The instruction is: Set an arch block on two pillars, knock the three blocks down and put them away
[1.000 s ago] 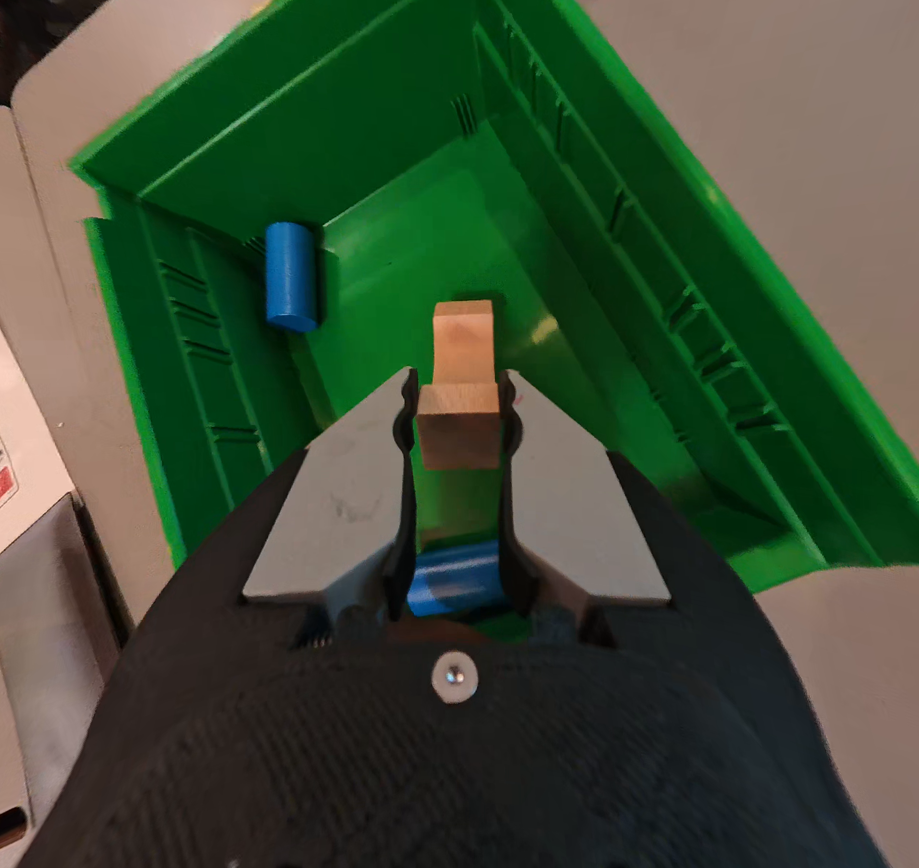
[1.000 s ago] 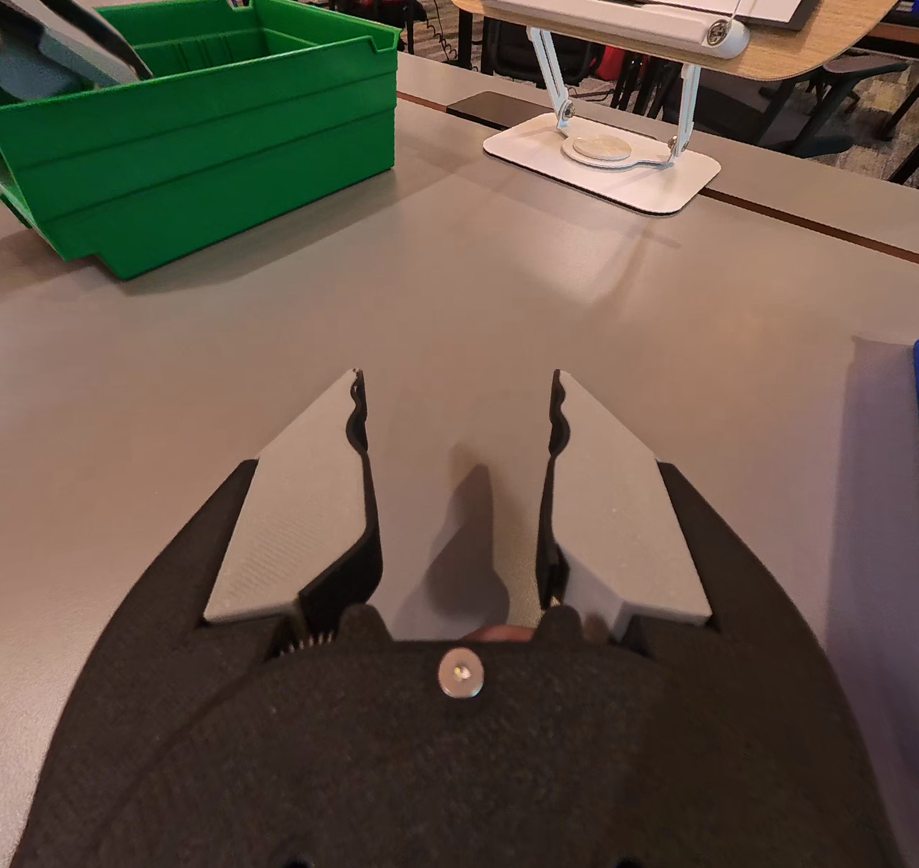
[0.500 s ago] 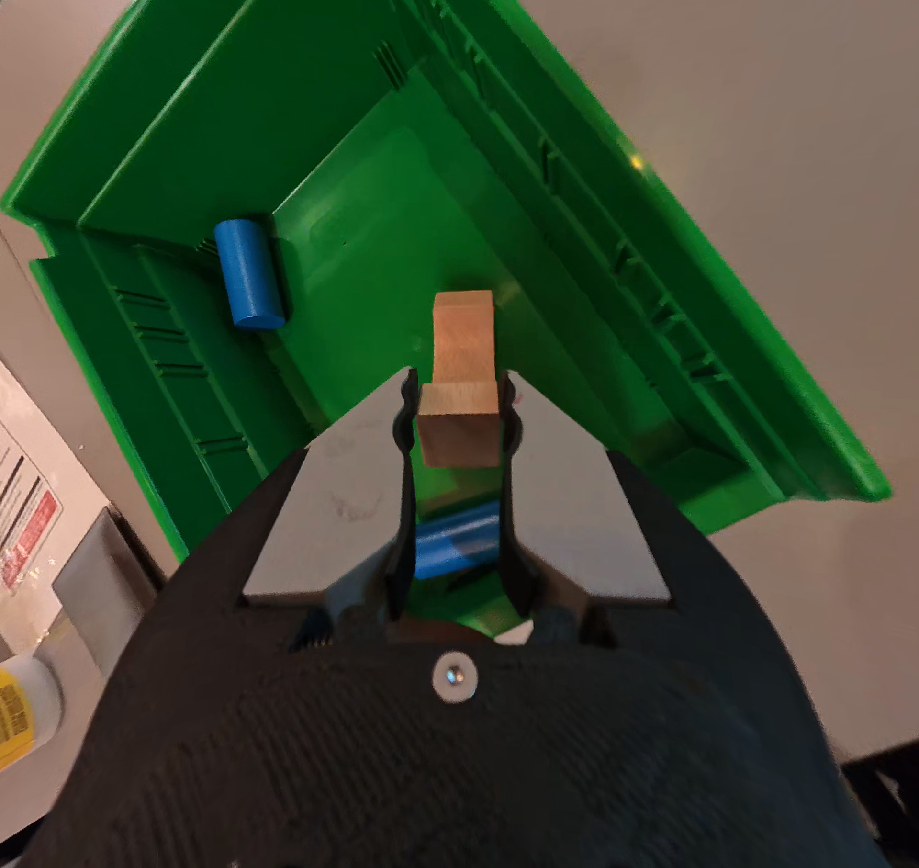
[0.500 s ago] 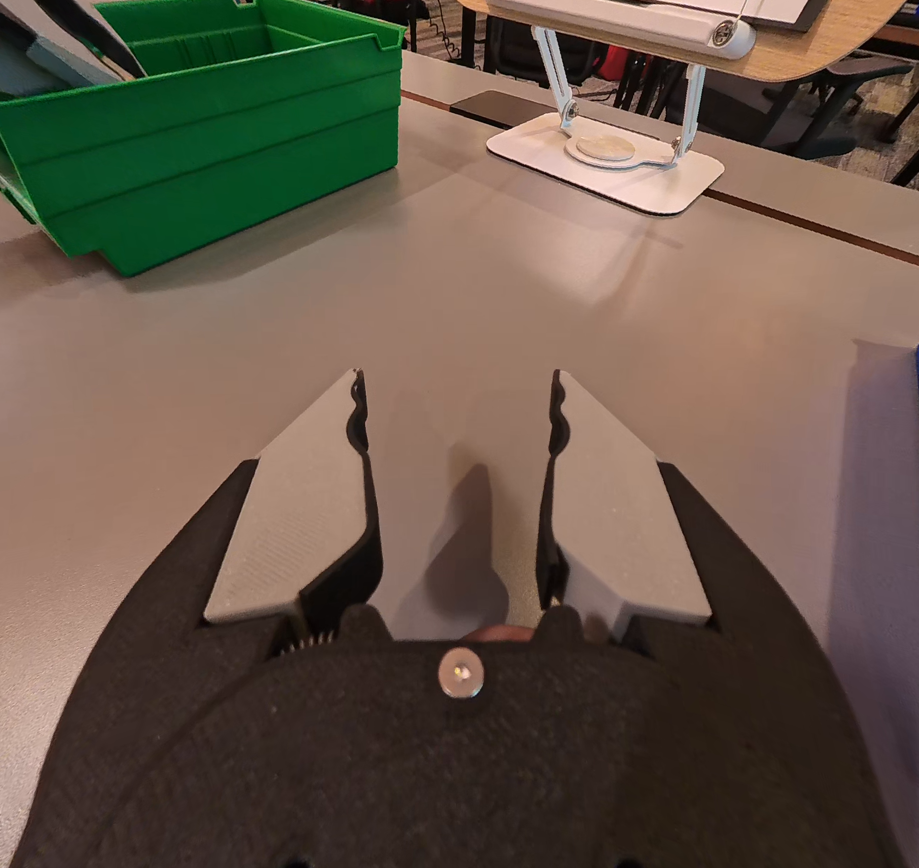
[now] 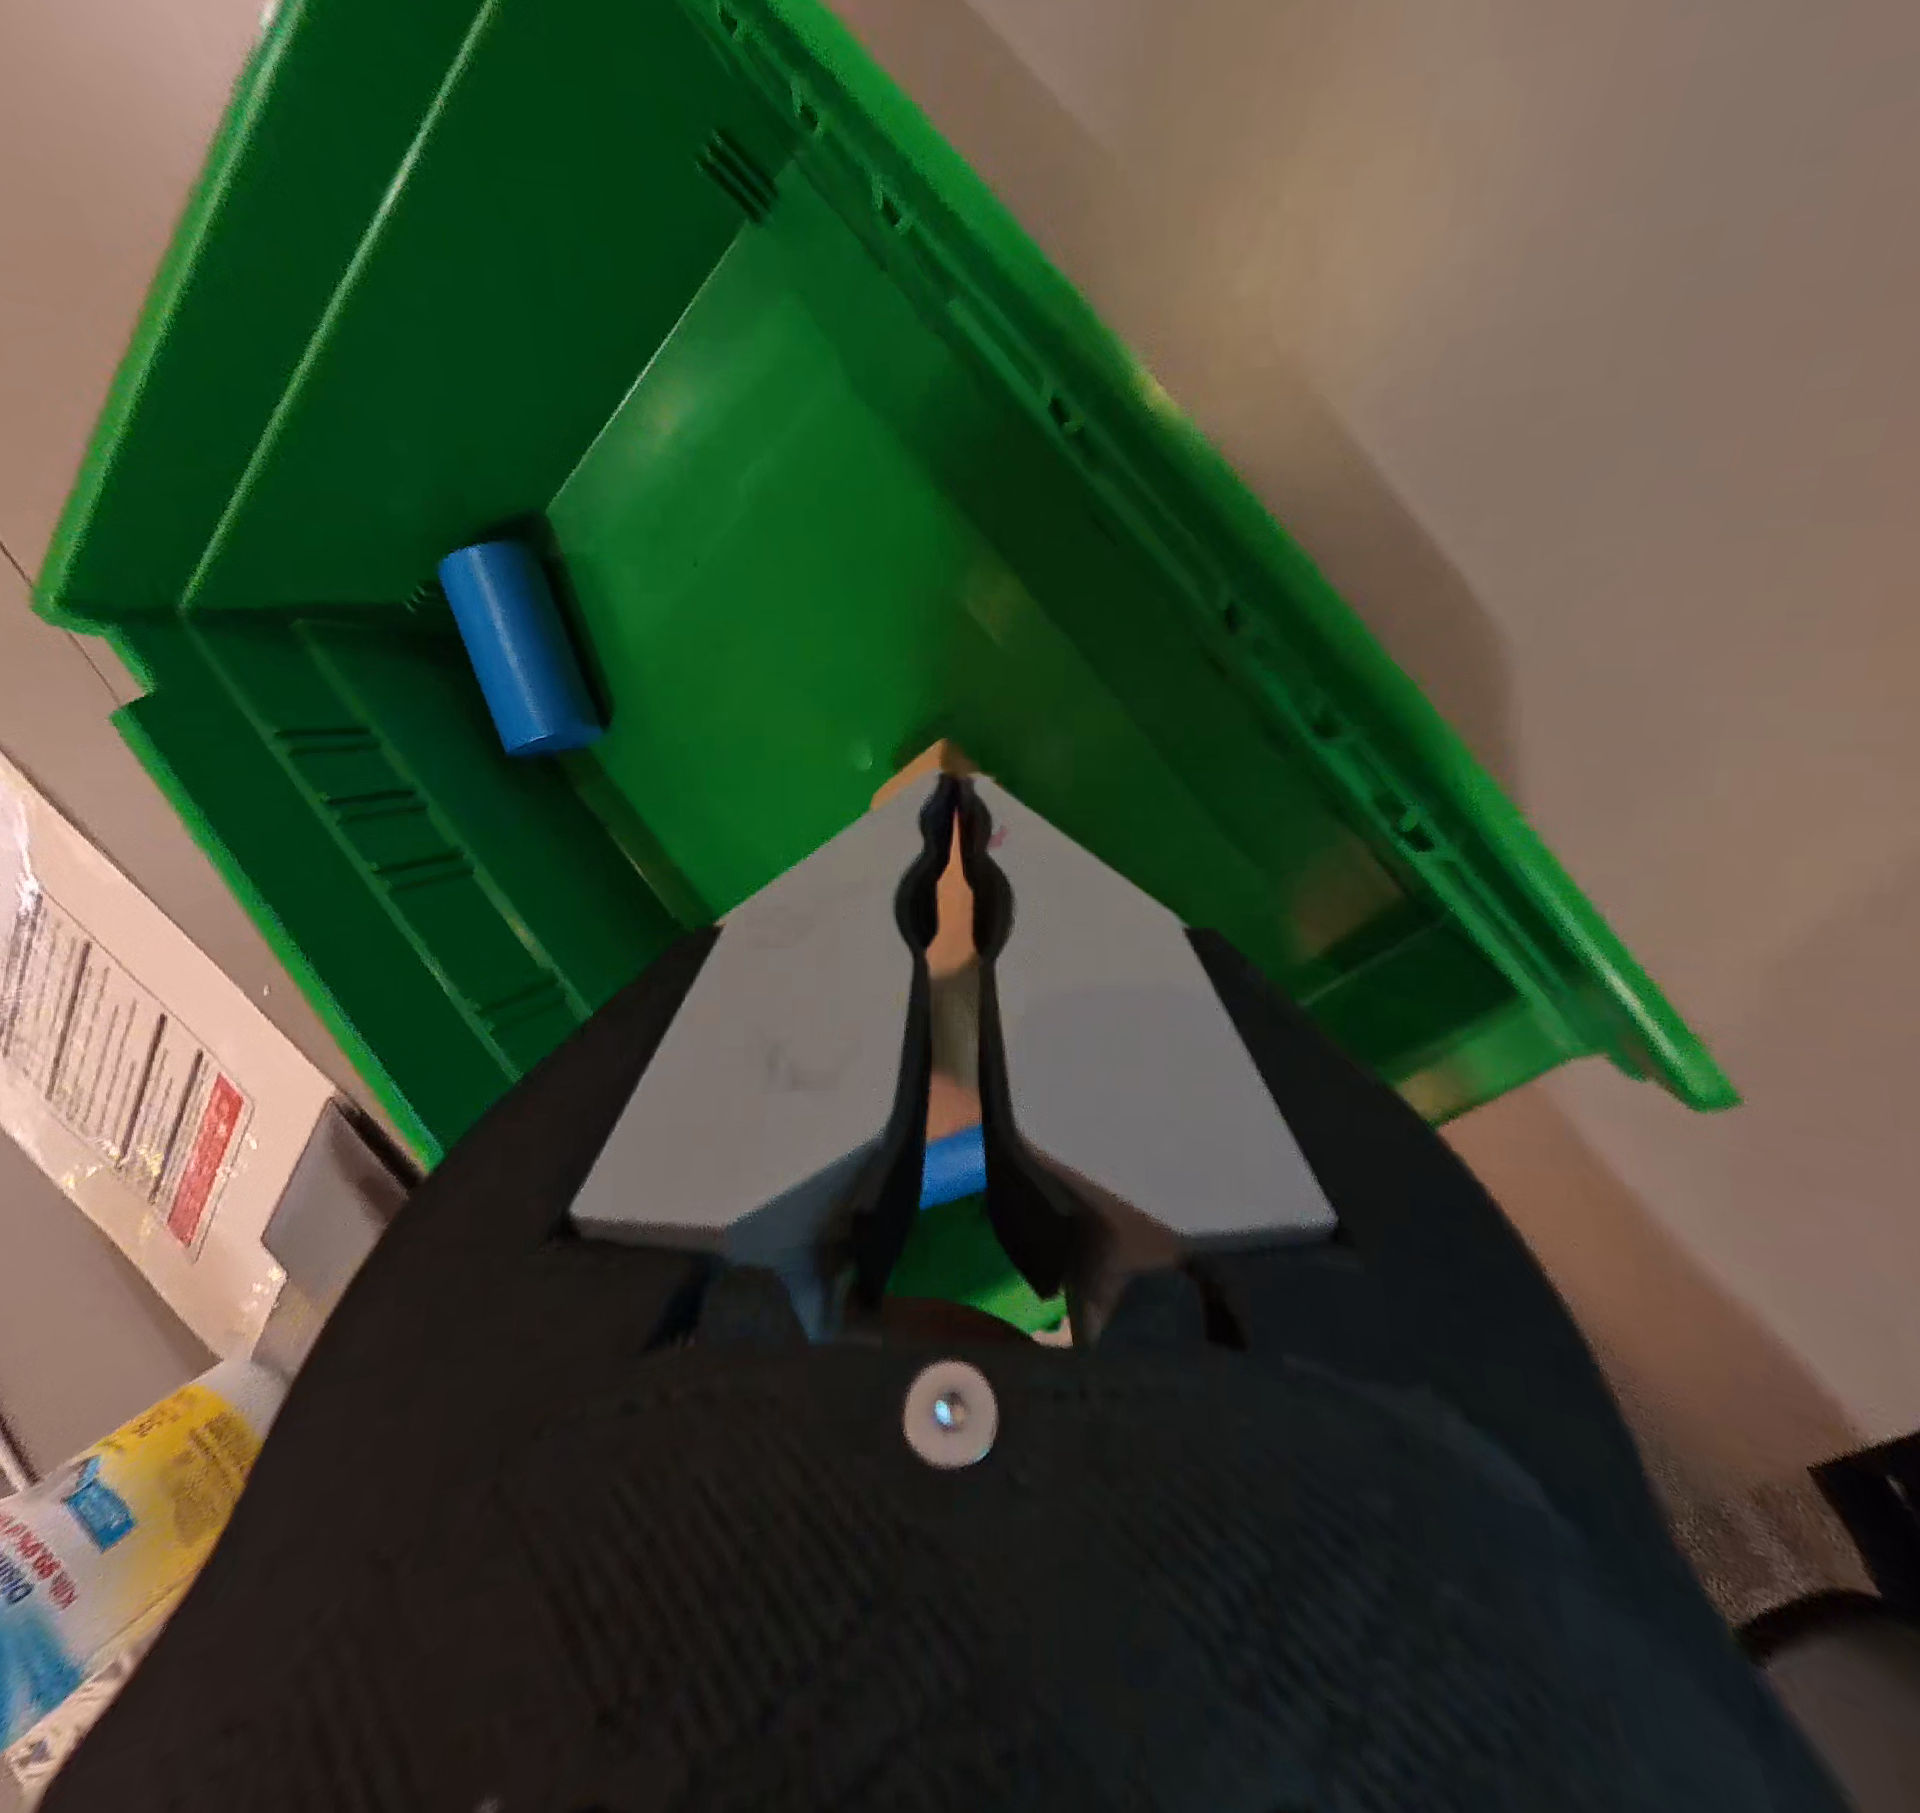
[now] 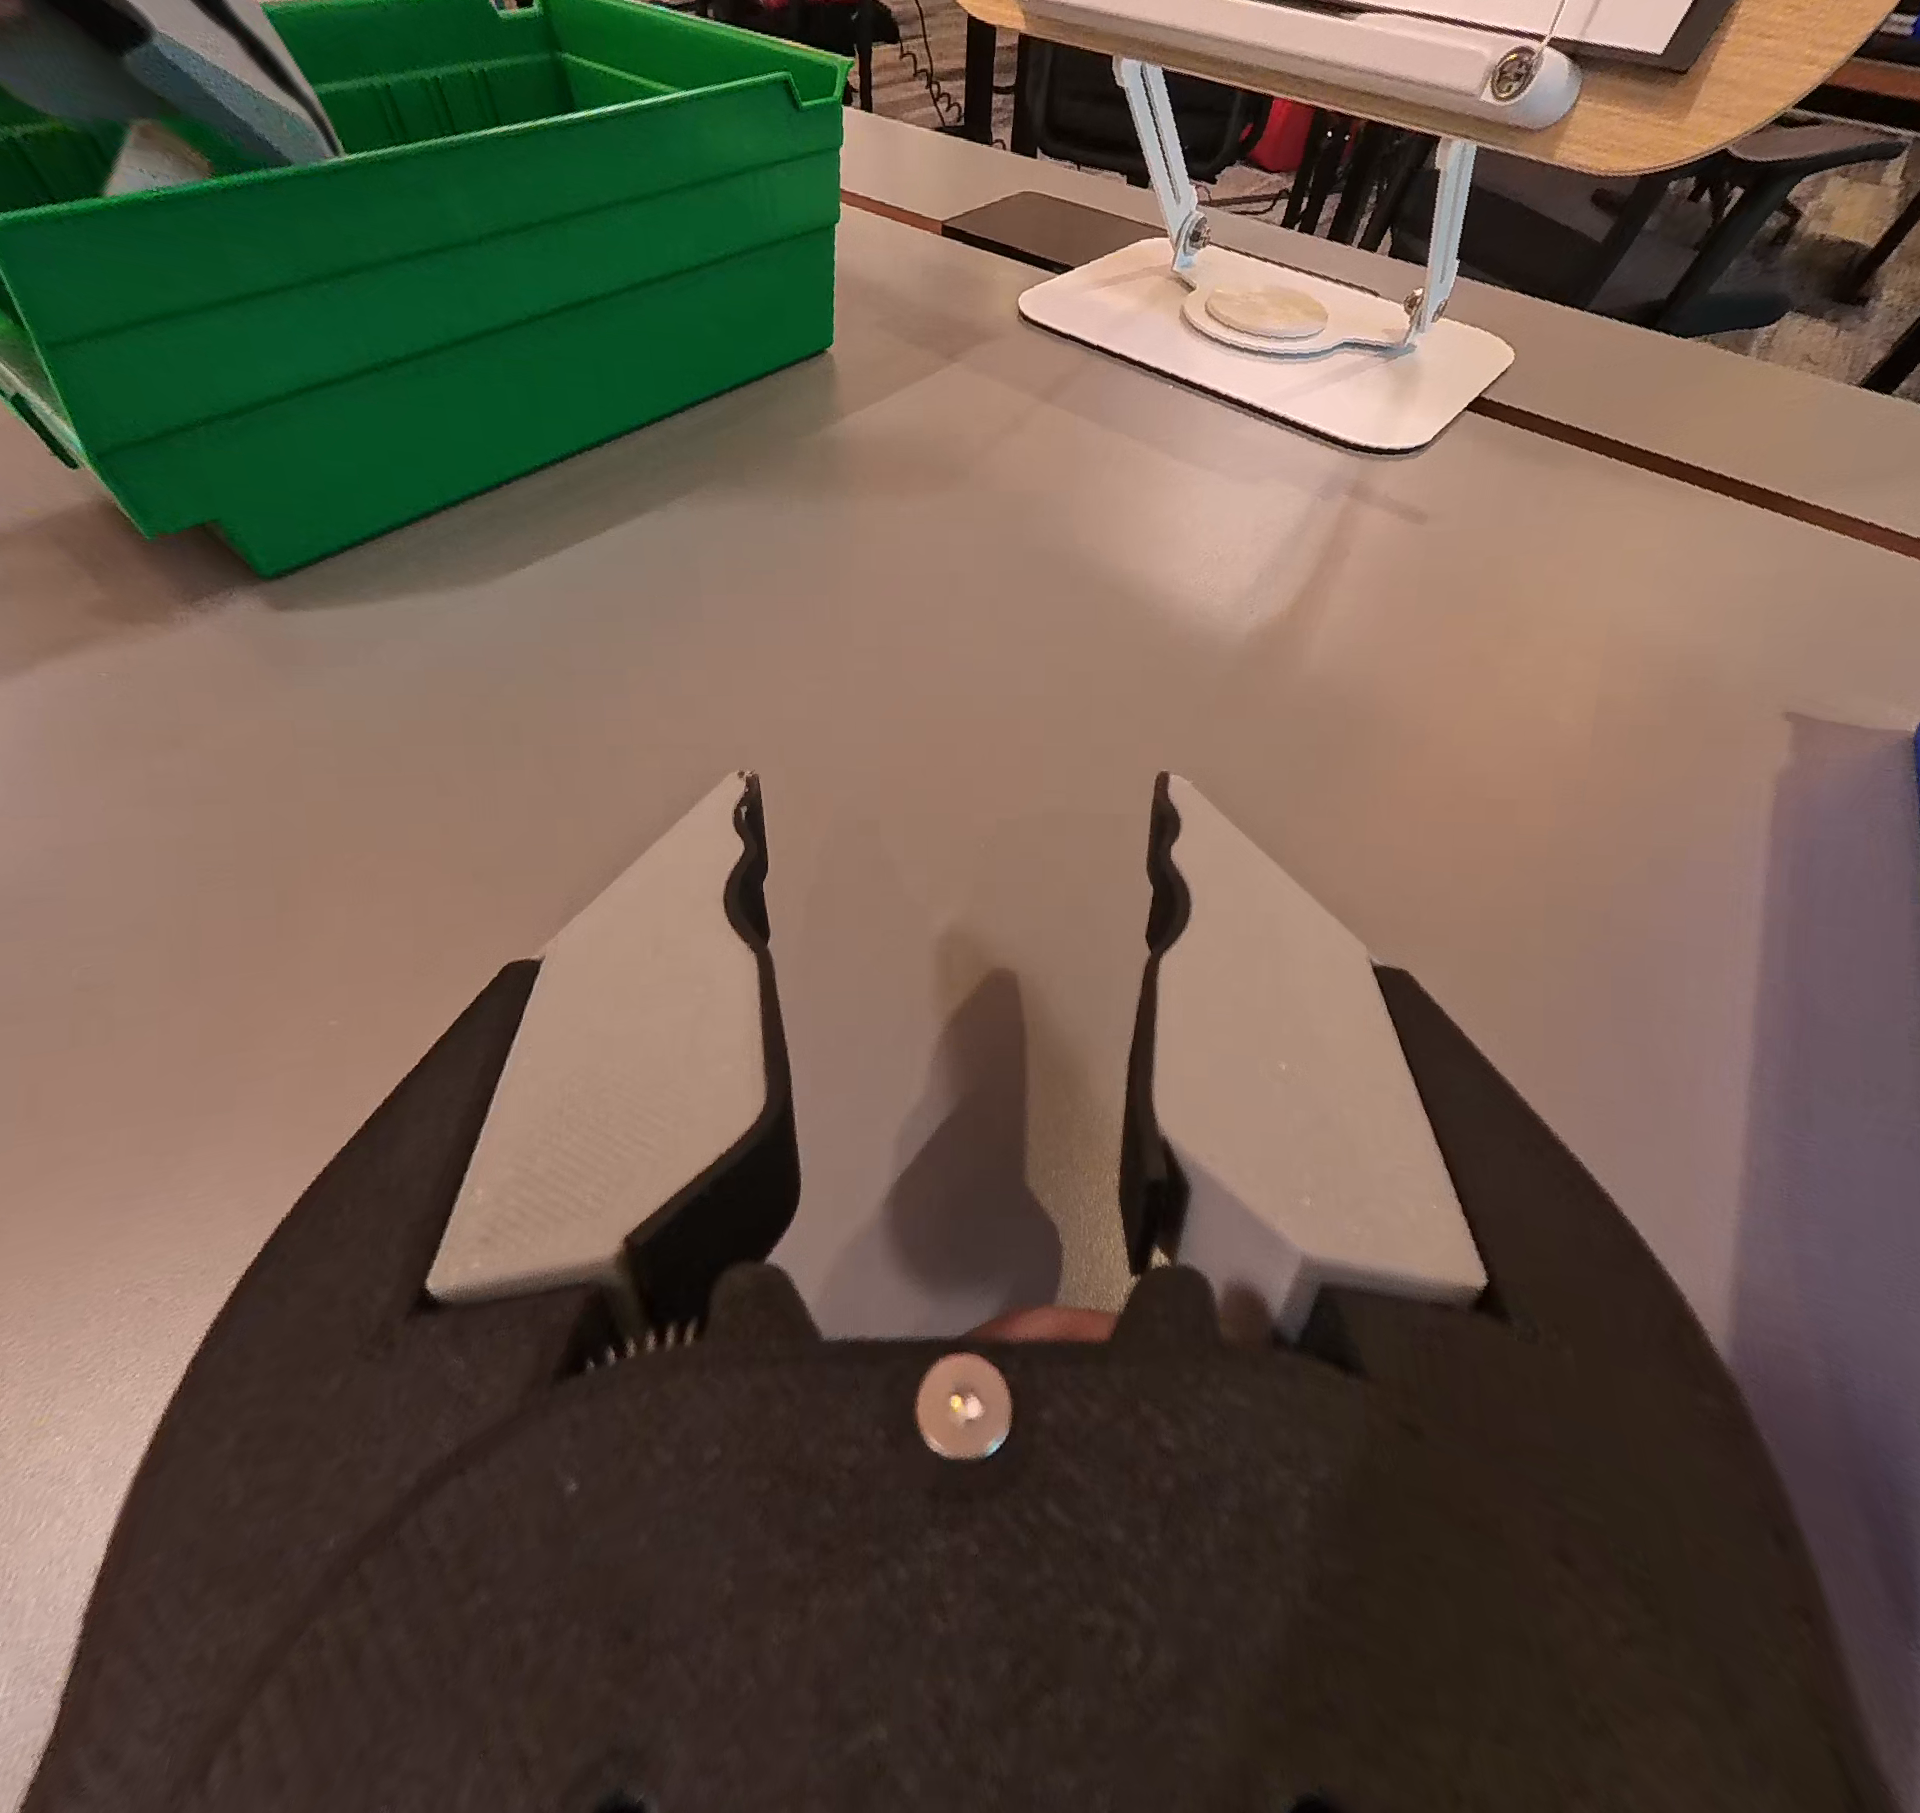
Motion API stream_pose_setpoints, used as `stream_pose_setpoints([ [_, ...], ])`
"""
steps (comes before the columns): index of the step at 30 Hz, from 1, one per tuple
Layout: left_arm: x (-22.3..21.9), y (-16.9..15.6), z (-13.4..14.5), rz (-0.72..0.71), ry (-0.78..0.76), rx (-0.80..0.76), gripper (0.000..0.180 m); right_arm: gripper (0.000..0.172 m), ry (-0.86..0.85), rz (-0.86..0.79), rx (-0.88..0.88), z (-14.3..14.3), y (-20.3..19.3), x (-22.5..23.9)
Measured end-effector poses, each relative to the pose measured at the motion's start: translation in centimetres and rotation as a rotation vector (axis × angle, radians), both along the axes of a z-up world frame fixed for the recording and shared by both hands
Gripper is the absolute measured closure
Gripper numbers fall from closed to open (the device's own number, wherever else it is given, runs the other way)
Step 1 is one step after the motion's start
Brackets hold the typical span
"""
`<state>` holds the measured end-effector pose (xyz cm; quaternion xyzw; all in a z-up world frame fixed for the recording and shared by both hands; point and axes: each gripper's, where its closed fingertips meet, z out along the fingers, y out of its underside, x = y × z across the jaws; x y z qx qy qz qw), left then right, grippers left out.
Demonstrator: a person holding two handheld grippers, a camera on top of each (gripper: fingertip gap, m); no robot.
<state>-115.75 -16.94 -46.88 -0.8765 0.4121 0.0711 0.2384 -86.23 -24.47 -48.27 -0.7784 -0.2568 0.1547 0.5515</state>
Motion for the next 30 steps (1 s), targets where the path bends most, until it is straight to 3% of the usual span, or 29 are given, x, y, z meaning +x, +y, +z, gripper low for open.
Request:
stream_pose_setpoints([
  [9,-0.4,0.5,-0.3,0.023,0.018,0.016,0.180,0.100,-0.005,0.007,-0.004,-0.1,0.0,-0.1],
  [19,-3.3,-2.3,-2.4,0.017,0.076,-0.131,0.145,0.100,-0.009,0.008,-0.006,-0.2,0.0,-0.2],
  [25,-4.1,-3.6,-3.5,0.045,0.069,-0.217,0.138,0.100,-0.011,0.007,-0.004,-0.2,0.0,-0.2],
  [30,-5.4,-4.1,-4.9,0.087,0.167,-0.284,0.125,0.100,-0.014,0.007,-0.005,-0.2,0.0,-0.2],
])
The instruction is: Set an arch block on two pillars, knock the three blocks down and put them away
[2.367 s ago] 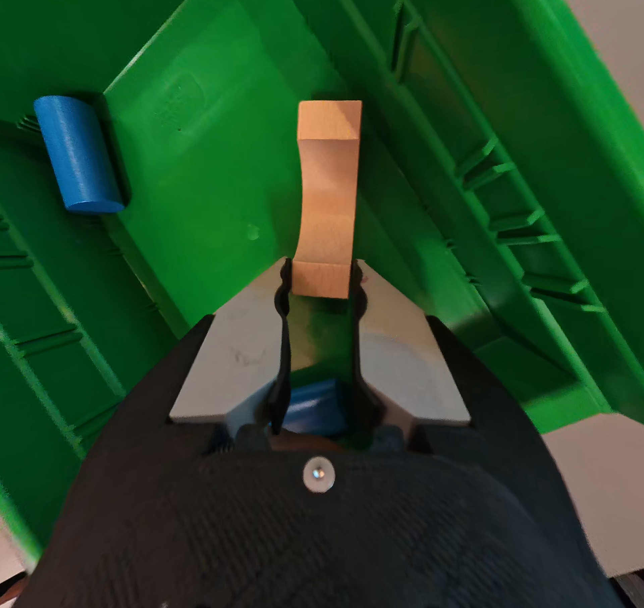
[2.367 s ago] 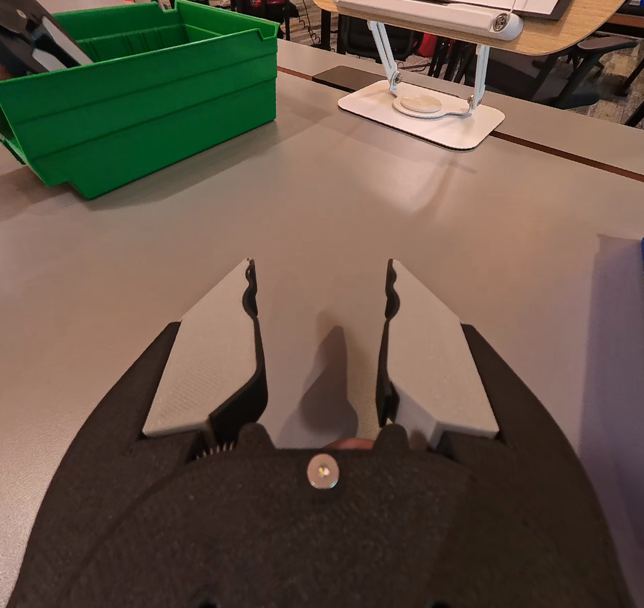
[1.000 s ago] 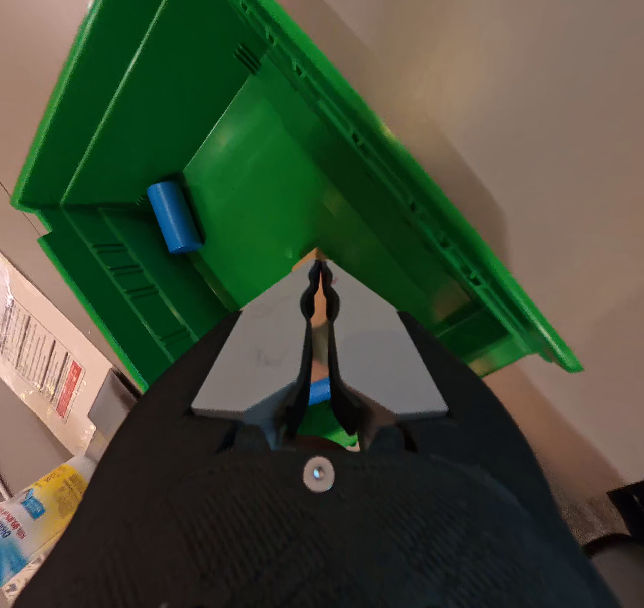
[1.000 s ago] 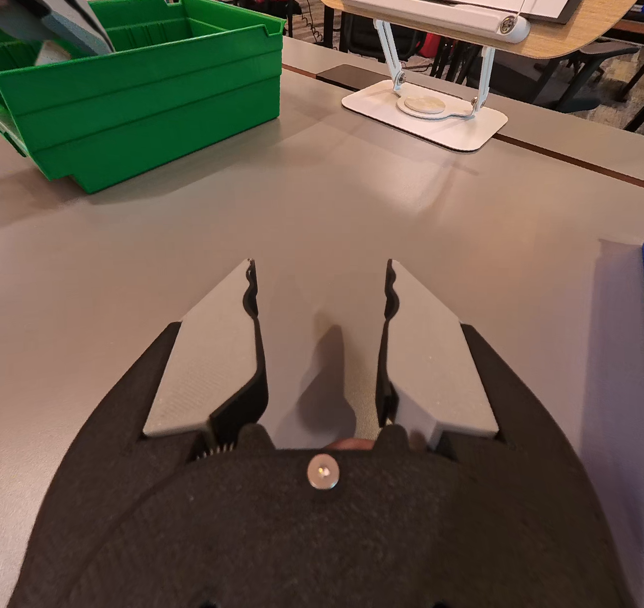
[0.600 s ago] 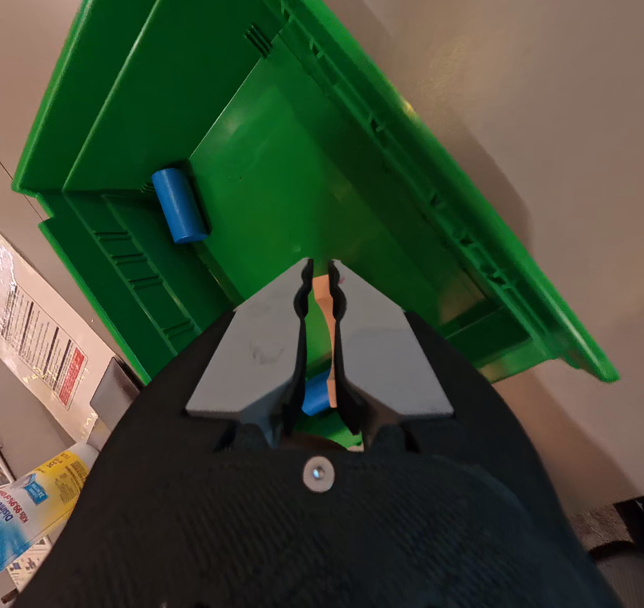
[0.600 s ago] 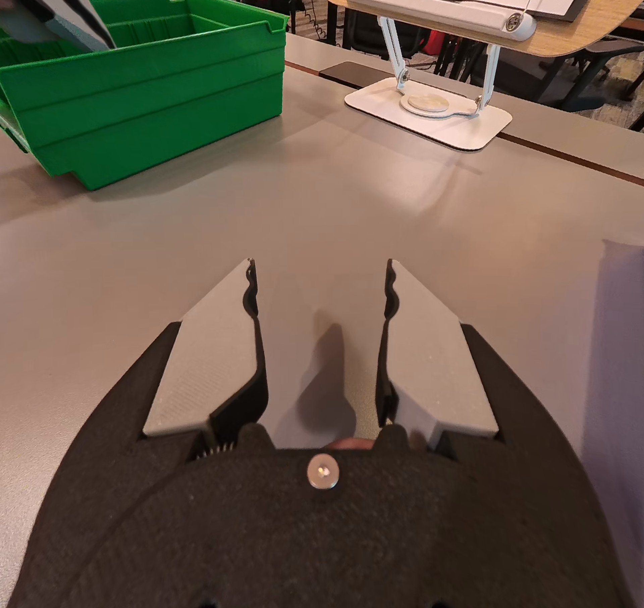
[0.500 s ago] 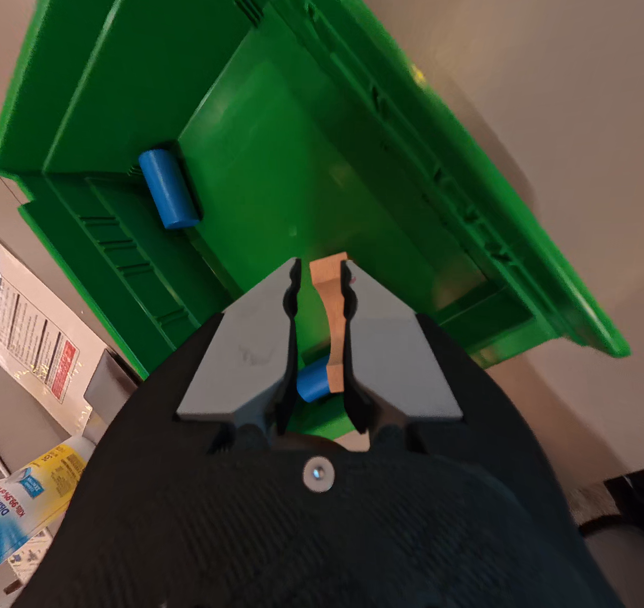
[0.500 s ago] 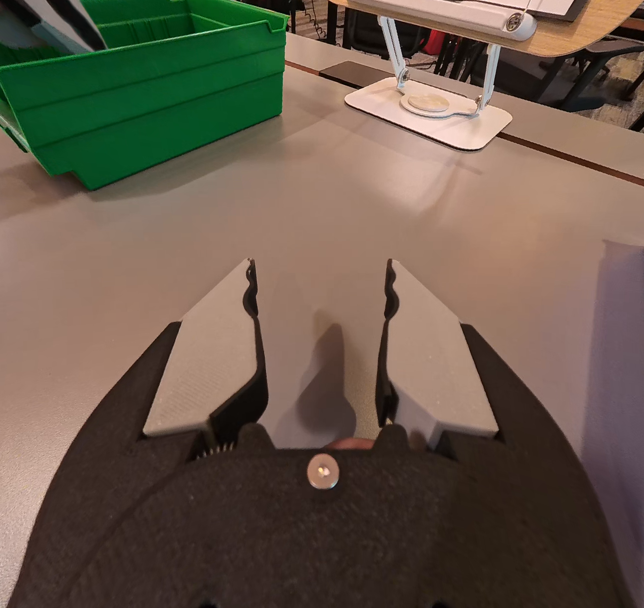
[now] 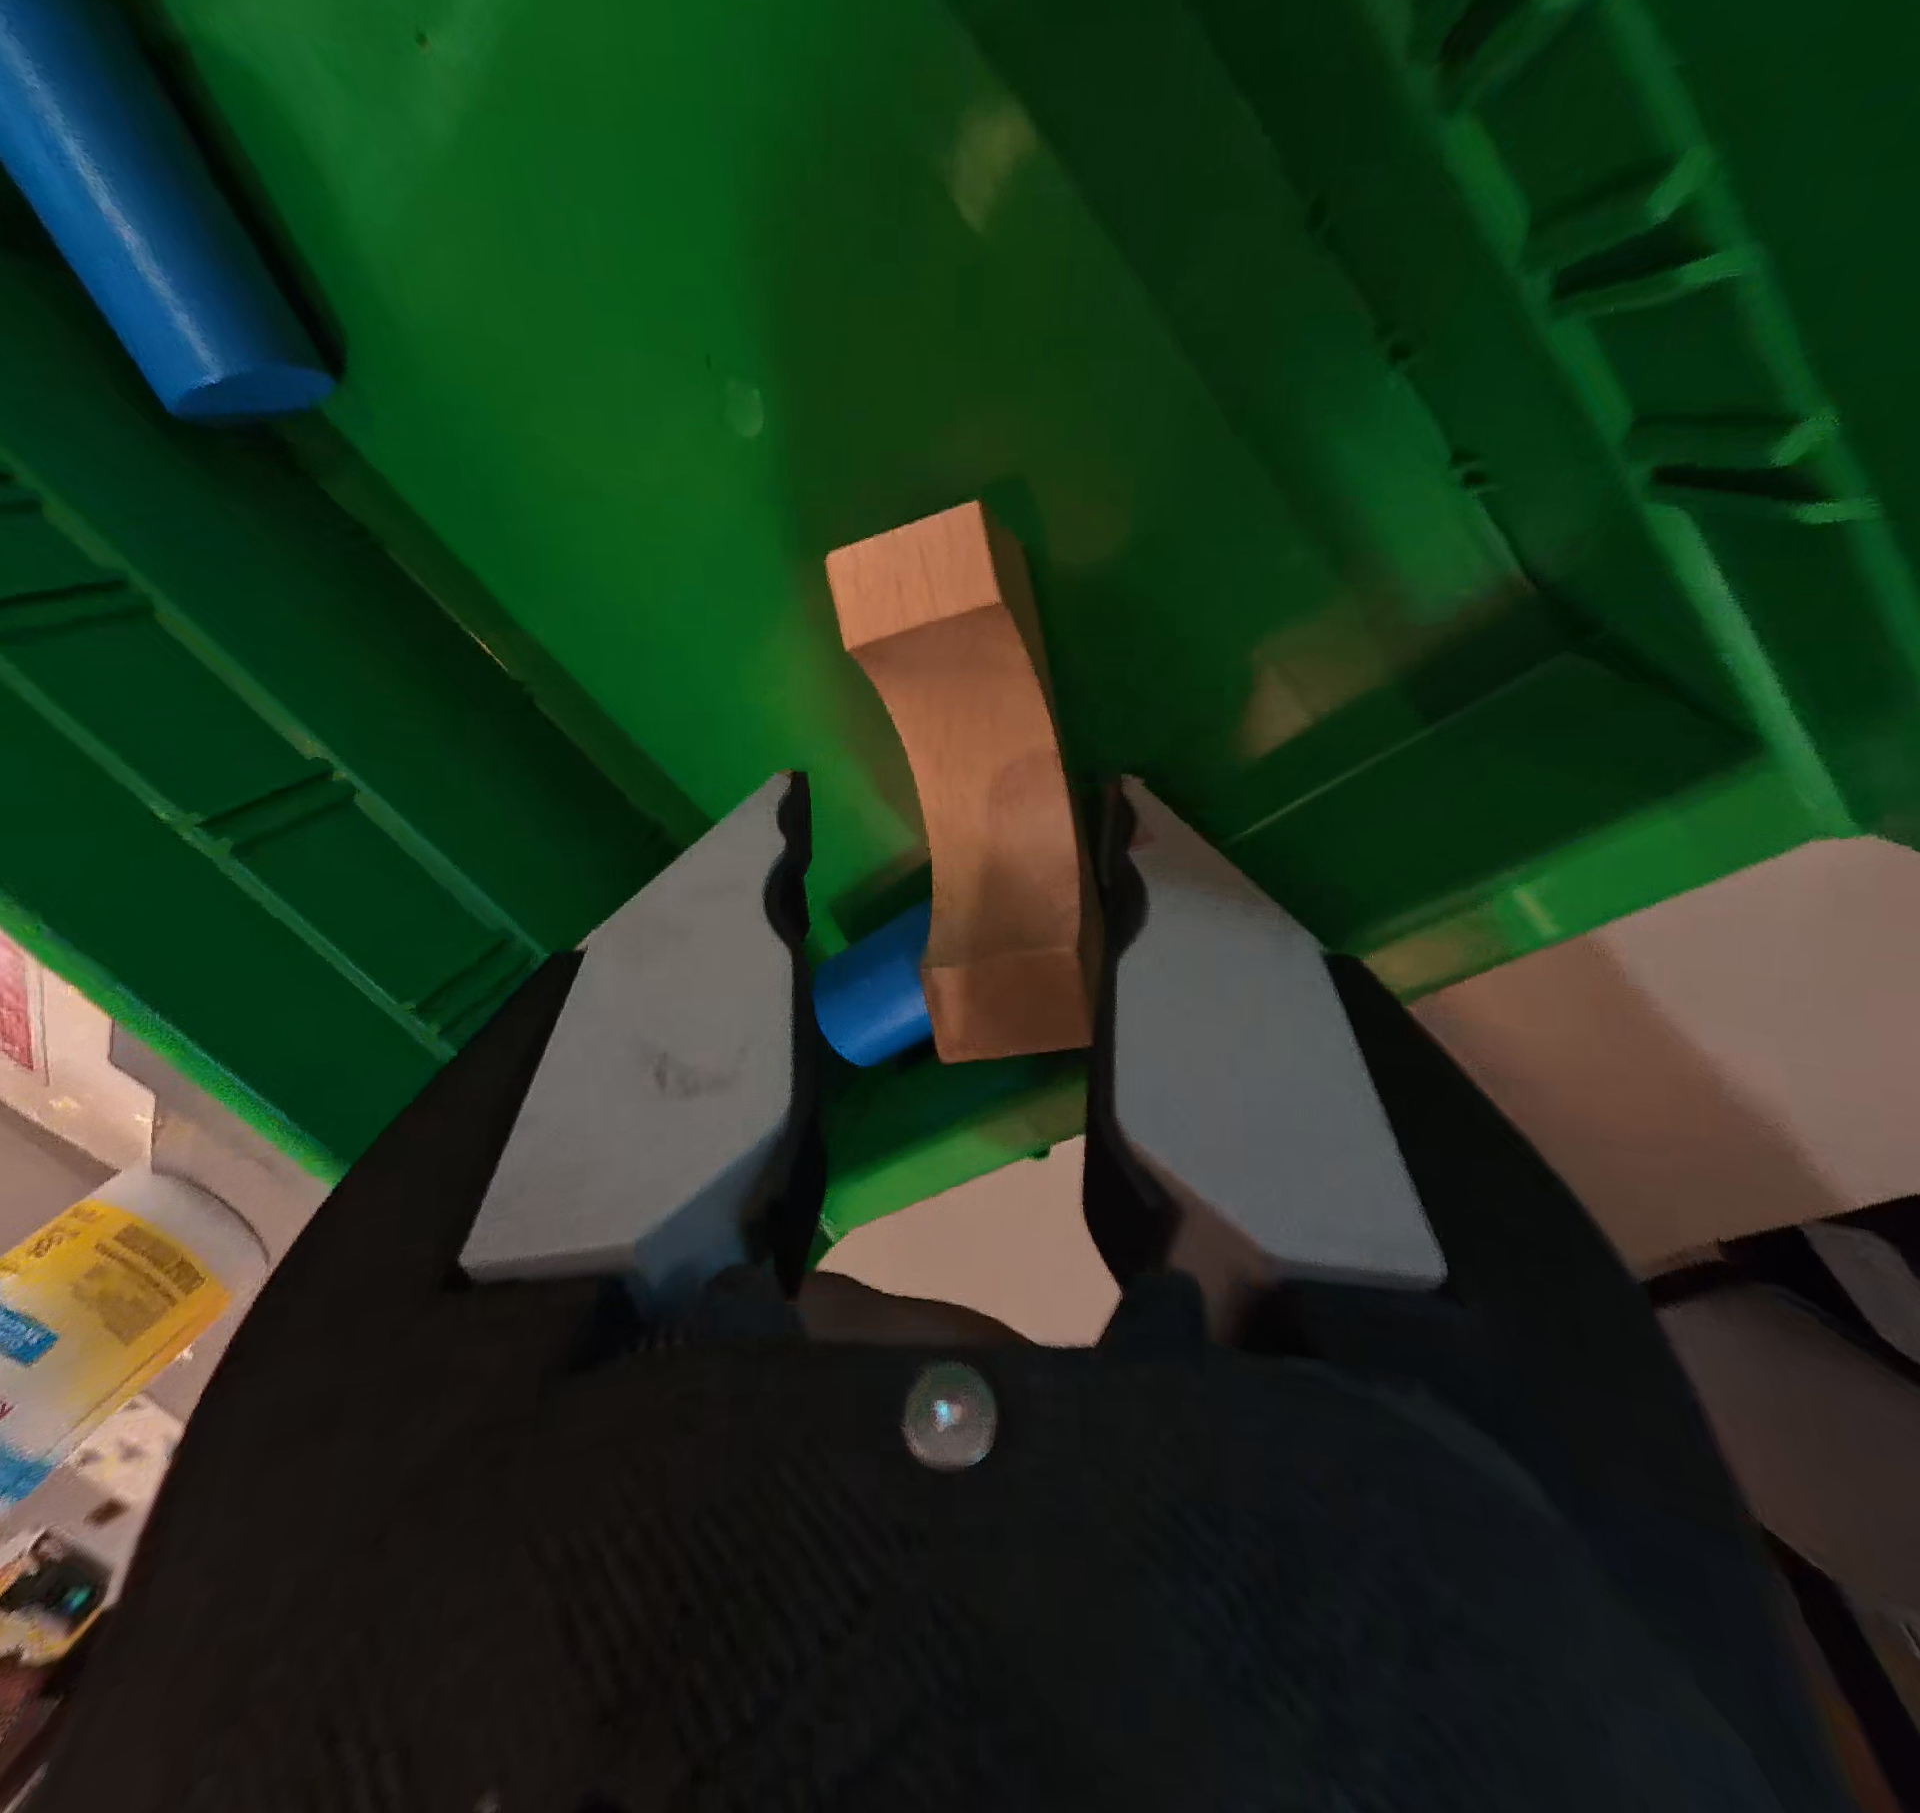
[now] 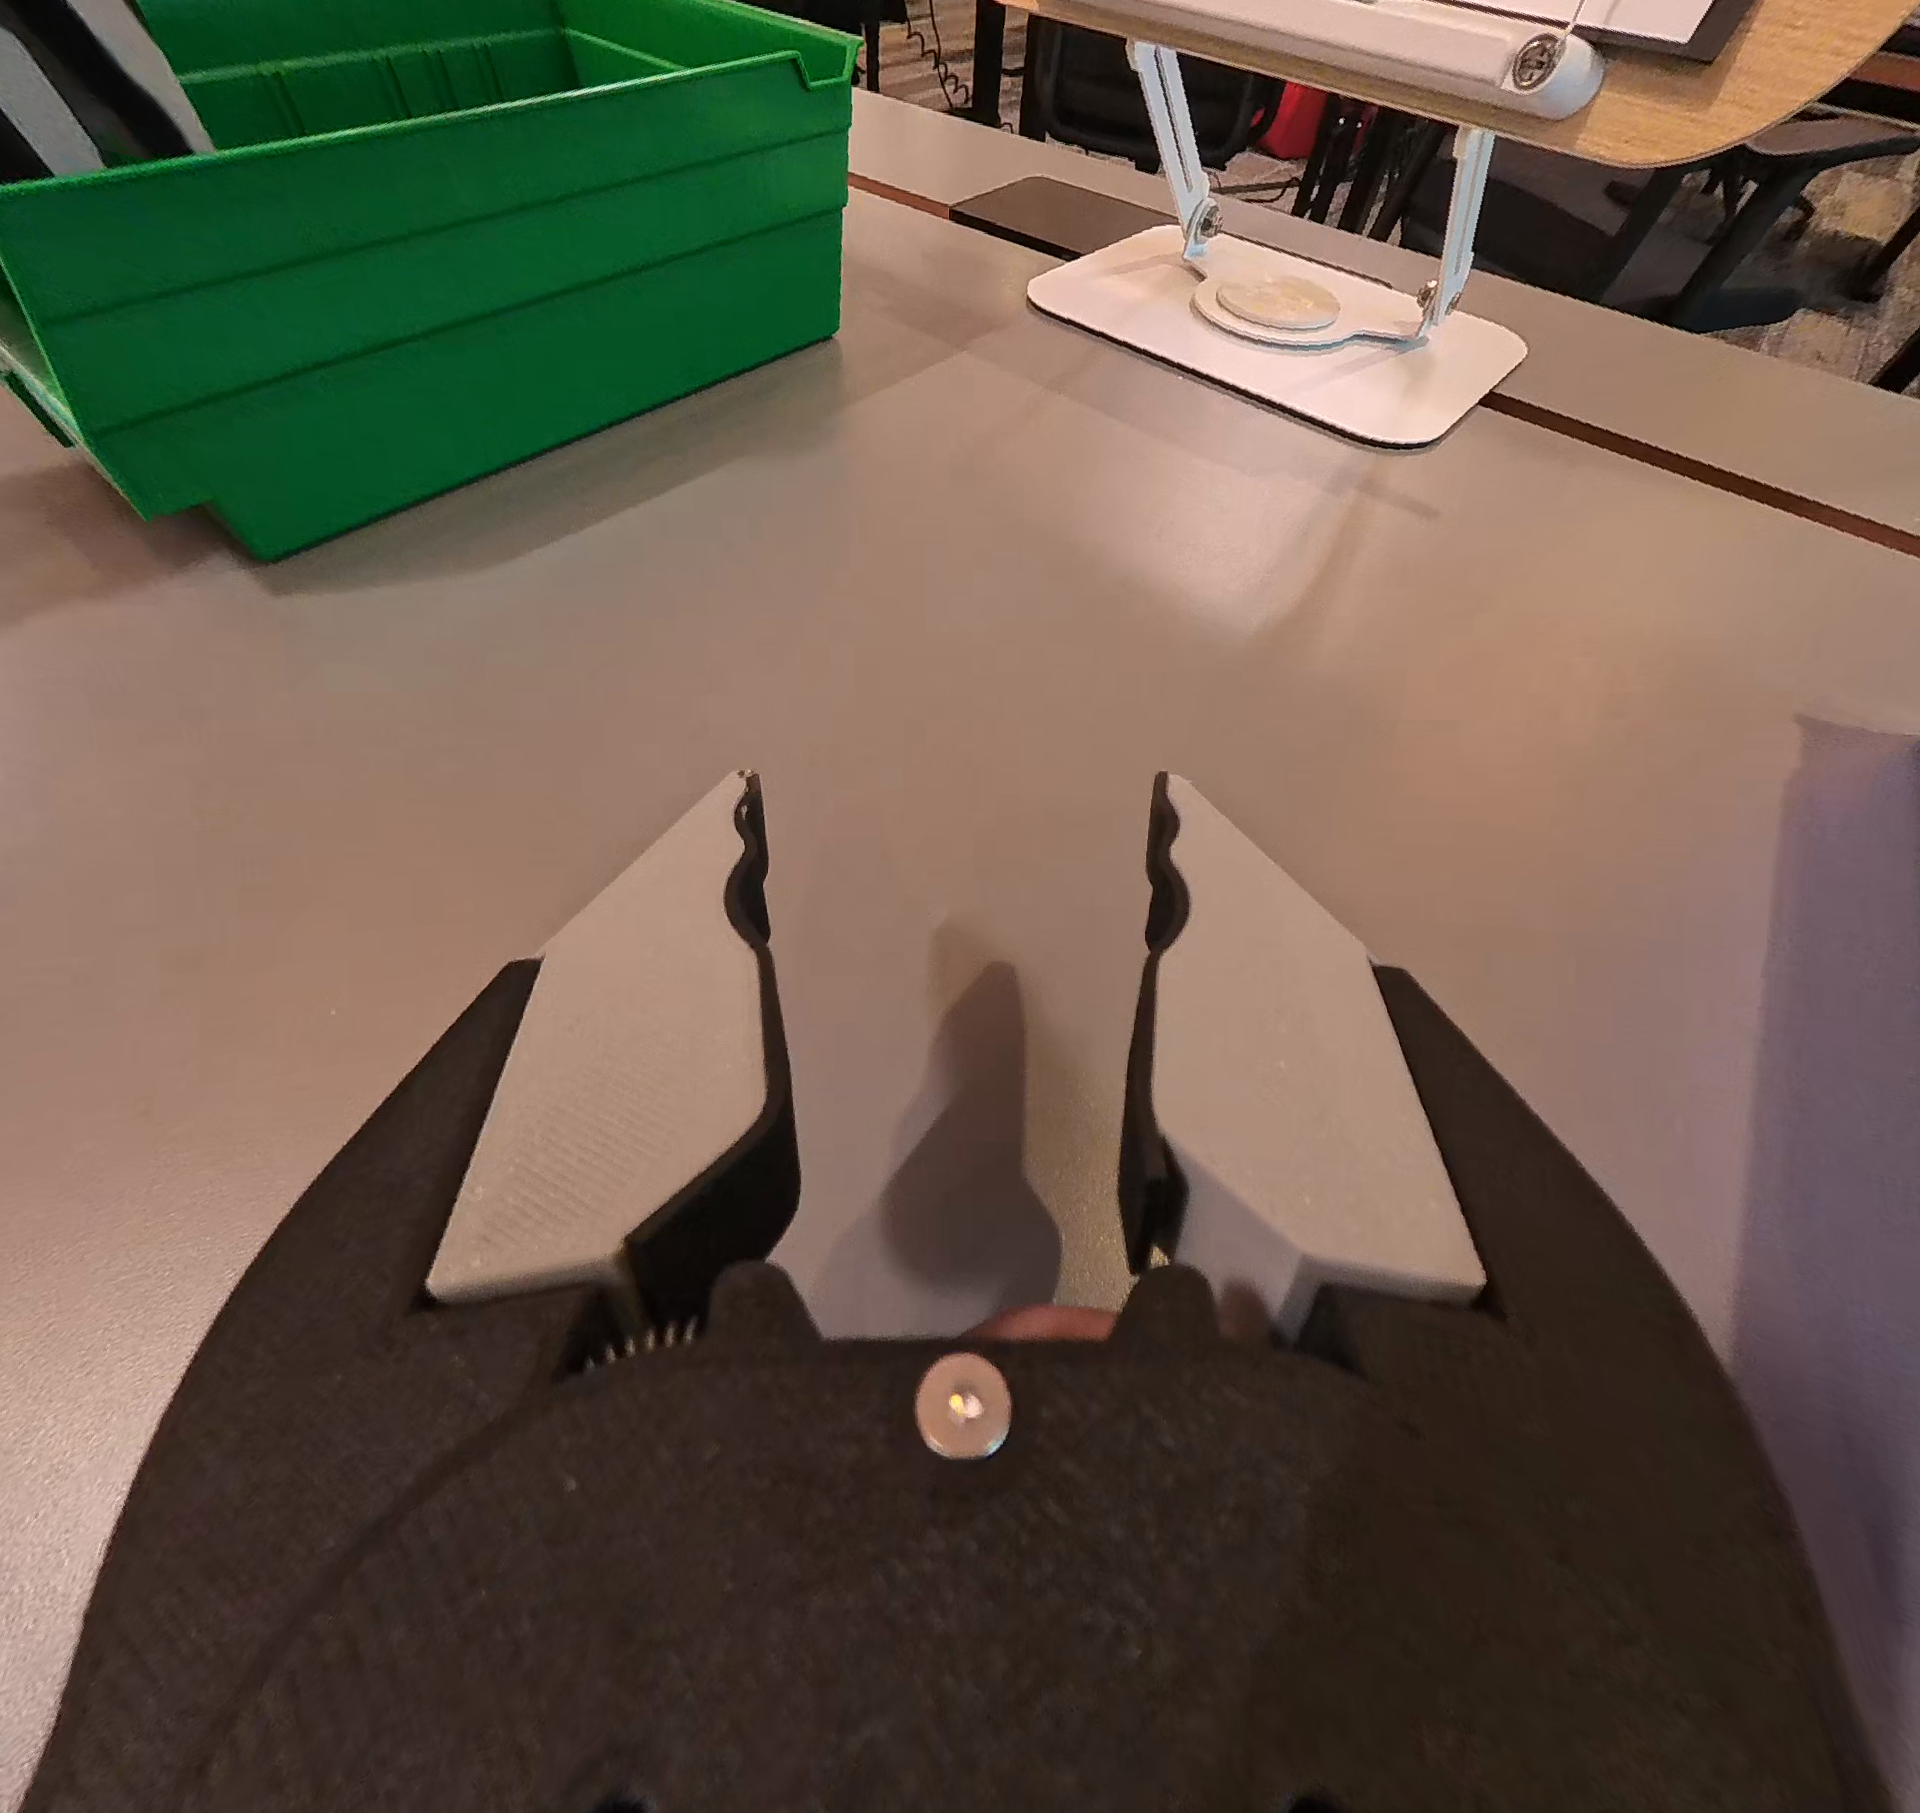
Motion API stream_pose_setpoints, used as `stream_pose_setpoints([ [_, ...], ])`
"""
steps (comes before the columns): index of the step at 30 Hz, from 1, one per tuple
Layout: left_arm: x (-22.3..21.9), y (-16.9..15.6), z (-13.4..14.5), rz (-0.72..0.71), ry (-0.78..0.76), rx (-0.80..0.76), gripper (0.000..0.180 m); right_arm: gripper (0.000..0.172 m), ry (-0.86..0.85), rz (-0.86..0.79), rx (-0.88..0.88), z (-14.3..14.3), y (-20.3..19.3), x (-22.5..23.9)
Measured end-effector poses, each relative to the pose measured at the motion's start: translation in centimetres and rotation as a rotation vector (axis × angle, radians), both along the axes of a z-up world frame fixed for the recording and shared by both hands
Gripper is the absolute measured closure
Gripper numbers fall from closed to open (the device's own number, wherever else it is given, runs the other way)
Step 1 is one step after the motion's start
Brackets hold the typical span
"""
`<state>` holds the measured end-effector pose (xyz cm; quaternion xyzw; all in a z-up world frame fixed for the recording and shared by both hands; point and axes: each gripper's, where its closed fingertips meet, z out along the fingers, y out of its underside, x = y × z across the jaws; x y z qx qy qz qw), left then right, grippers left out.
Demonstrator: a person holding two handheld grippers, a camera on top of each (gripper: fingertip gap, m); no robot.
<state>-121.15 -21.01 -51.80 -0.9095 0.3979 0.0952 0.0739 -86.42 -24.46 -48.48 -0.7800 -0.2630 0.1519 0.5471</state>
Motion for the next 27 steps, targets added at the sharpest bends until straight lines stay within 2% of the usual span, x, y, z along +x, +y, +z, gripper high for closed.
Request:
stream_pose_setpoints([
  [3,-0.5,-0.1,-1.2,0.011,0.048,-0.041,0.129,0.100,0.004,0.000,0.003,0.1,0.0,0.0],
  [4,-0.6,-0.1,-1.5,0.012,0.055,-0.054,0.134,0.100,0.005,0.001,0.002,0.1,-0.1,0.0],
  [5,-0.6,-0.1,-1.8,0.012,0.060,-0.058,0.149,0.100,0.006,0.001,0.003,0.1,-0.1,0.0],
  [9,-0.6,0.4,-1.8,-0.008,0.063,-0.030,0.149,0.100,0.005,0.006,0.003,0.1,-0.1,-0.1],
  [13,-0.9,1.6,-0.4,0.006,0.039,0.068,0.149,0.100,0.002,0.011,0.001,0.0,-0.2,-0.2],
  [17,-0.9,3.4,2.8,0.039,-0.030,0.217,0.149,0.101,-0.003,0.011,0.001,0.0,-0.2,-0.2],
  [21,0.8,5.1,7.9,0.049,-0.165,0.434,0.149,0.101,-0.001,0.008,0.004,0.1,-0.2,-0.1],
  [24,4.4,4.8,11.9,0.007,-0.326,0.583,0.149,0.102,0.000,0.013,0.011,0.2,-0.2,-0.2],
  [27,10.1,3.0,15.1,-0.116,-0.500,0.701,0.149,0.102,0.015,0.038,0.017,0.4,-0.5,-0.4],
])
